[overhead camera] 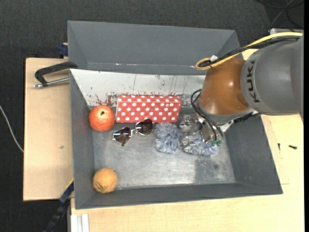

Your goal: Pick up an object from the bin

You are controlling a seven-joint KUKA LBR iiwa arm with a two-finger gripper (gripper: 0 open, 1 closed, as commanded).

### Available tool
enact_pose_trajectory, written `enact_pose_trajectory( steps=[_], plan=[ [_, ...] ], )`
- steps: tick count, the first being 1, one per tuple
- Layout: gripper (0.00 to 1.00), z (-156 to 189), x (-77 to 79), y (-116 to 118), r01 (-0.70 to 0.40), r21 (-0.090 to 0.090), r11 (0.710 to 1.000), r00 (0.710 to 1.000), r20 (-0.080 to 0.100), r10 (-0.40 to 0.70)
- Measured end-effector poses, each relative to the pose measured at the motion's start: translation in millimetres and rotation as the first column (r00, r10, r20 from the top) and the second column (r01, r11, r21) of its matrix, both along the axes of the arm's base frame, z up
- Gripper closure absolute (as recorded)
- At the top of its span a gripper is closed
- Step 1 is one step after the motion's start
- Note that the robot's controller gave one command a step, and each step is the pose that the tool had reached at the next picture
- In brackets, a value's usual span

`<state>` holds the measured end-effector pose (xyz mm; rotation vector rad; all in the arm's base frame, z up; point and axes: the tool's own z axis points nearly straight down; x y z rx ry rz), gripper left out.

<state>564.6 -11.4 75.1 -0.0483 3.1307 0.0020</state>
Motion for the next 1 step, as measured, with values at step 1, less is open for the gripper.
enact_pose_trajectory(
  steps=[1],
  plan=[
    [1.0,174.9,-17.1,17.5,-0.055,-0.001,0.998,0.998,0.002,0.055]
  ],
)
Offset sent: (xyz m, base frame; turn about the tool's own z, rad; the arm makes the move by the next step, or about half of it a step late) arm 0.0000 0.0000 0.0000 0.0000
